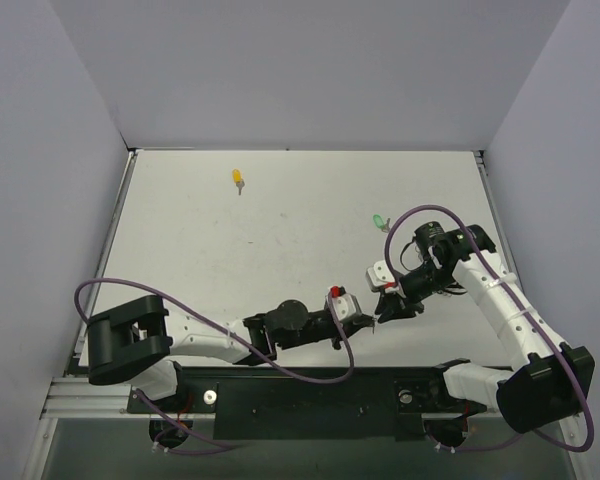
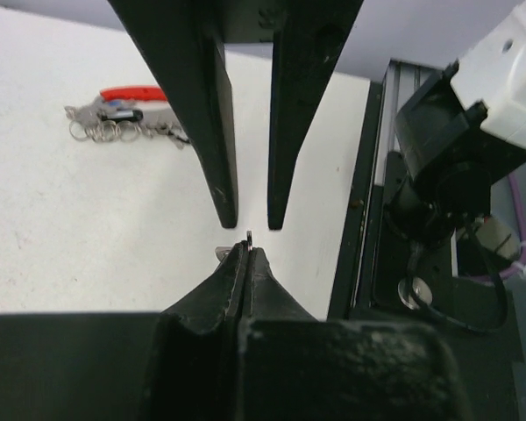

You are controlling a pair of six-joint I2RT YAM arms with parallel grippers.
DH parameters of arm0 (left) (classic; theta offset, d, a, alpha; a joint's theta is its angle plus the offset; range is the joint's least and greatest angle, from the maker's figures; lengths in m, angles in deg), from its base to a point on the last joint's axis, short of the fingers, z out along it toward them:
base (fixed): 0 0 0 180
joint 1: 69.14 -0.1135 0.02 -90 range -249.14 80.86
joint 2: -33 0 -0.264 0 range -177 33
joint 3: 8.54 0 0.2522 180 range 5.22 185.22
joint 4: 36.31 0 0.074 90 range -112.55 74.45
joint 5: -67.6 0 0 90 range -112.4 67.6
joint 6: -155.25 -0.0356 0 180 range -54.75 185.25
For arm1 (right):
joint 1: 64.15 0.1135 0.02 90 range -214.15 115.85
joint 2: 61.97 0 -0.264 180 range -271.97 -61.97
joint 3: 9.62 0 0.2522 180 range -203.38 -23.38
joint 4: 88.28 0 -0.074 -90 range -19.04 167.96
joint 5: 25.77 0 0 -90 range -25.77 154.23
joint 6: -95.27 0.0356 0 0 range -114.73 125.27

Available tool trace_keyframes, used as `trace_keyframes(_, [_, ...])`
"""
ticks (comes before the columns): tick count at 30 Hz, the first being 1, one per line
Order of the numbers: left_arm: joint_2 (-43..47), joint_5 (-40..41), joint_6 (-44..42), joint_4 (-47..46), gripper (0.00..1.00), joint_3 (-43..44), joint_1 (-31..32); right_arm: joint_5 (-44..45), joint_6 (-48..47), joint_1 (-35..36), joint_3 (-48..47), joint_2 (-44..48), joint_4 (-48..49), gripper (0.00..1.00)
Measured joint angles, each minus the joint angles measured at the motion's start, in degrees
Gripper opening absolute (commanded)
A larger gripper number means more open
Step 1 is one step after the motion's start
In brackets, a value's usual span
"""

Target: Put the keys on the keyring

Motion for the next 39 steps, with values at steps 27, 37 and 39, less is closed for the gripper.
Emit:
trace_keyframes(27, [5.7,-11.1,1.4,29.9,0.00,9.0,-5.6,-3.5,10.8,0.8,1.7,-1.3,7.5,0.36])
trace_keyframes(37, [7.4,-9.2,1.7,27.9,0.00,8.2,-5.7,-4.0,12.0,1.9,2.2,-2.5,8.3,0.16])
trace_keyframes(39, [7.5,-9.0,1.7,27.6,0.00,8.0,-5.7,-4.1,12.1,1.9,2.2,-2.5,8.4,0.13])
